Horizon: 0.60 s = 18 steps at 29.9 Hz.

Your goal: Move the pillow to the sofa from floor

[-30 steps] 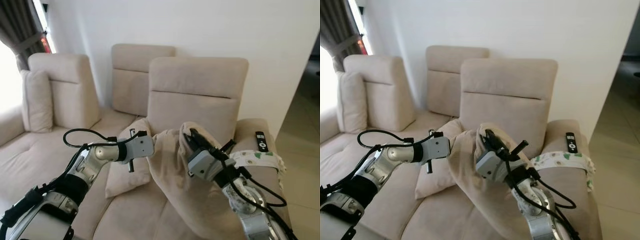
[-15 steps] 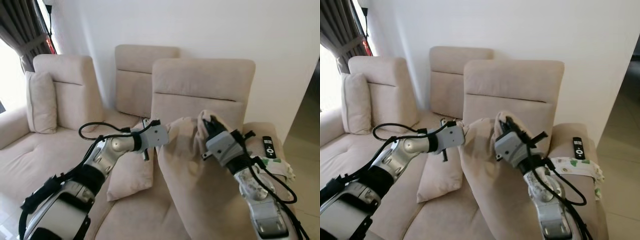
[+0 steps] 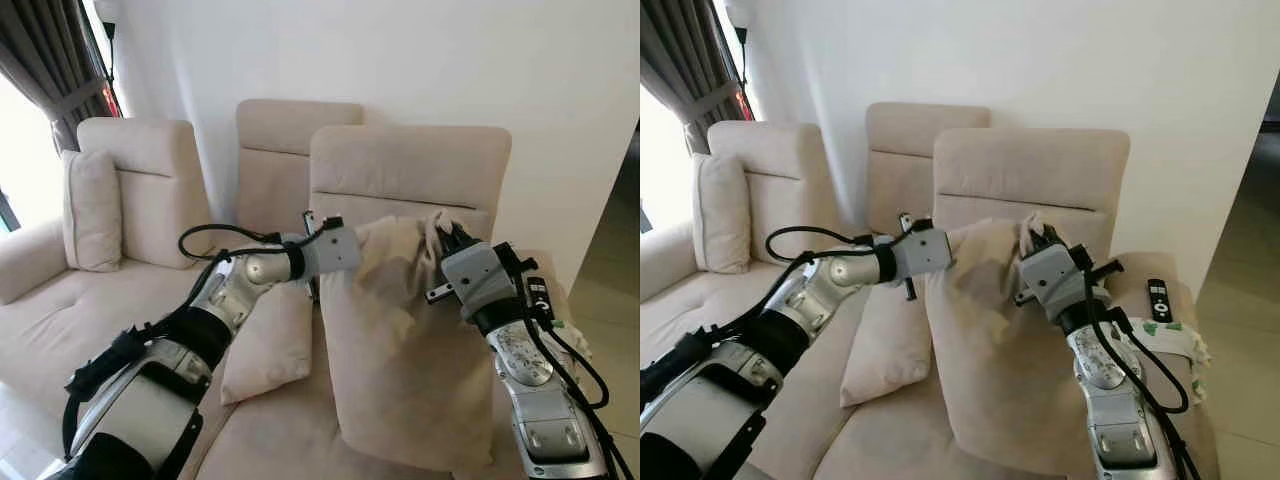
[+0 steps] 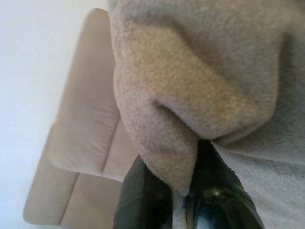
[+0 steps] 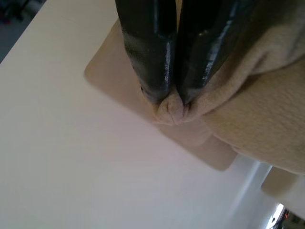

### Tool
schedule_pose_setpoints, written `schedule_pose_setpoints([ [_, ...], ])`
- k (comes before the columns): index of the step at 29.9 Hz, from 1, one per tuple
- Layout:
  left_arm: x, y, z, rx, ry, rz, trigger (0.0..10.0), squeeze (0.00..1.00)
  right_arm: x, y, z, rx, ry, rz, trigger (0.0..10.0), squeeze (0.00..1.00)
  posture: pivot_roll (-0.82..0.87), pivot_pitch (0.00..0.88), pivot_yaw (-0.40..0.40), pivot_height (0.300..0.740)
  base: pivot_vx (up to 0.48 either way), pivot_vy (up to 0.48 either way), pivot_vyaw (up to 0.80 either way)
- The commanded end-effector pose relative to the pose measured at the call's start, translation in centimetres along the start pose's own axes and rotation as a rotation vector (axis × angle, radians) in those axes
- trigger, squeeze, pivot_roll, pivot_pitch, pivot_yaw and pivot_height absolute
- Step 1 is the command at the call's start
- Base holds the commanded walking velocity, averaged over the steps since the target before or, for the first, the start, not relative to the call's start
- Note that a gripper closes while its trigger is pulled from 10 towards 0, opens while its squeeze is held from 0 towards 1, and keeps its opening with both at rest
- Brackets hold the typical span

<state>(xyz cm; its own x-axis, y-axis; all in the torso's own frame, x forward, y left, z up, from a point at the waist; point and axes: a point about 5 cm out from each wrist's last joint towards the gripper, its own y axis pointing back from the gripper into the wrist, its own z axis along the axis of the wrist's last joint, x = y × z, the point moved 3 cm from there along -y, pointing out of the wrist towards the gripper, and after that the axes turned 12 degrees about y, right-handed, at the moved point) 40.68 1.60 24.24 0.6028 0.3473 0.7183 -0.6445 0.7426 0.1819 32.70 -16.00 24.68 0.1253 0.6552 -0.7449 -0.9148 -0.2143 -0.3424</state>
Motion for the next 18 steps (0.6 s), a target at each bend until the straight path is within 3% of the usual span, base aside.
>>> schedule_pose_setpoints([
  [1, 0.2, -0.8, 4.0, -0.136, -0.099, -0.004, 10.0, 0.0, 2.4, -0.1, 0.6, -0.017, -0.02, 0.095, 10.0, 0.0, -0.03, 0.0, 0.123, 0.74, 0.0, 0.0, 0.0],
  [8, 1.2, -1.2, 5.1, -0.137, -0.14, 0.029, 10.0, 0.0, 3.9, 0.2, -0.1, 0.023, -0.048, 0.145, 10.0, 0.0, -0.04, 0.0, 0.131, 0.74, 0.0, 0.0, 0.0],
  [11, 0.8, -1.5, 5.3, -0.139, -0.137, 0.014, 10.0, 0.0, 4.1, 0.1, -0.3, 0.034, -0.05, 0.149, 10.0, 0.0, -0.04, 0.0, 0.134, 0.74, 0.0, 0.0, 0.0],
  [18, -1.9, -2.6, 4.7, -0.137, -0.107, -0.052, 10.0, 0.0, 4.9, 0.6, -1.9, 0.117, -0.043, 0.165, 10.0, 0.0, -0.04, 0.0, 0.134, 0.74, 0.0, 0.0, 0.0],
])
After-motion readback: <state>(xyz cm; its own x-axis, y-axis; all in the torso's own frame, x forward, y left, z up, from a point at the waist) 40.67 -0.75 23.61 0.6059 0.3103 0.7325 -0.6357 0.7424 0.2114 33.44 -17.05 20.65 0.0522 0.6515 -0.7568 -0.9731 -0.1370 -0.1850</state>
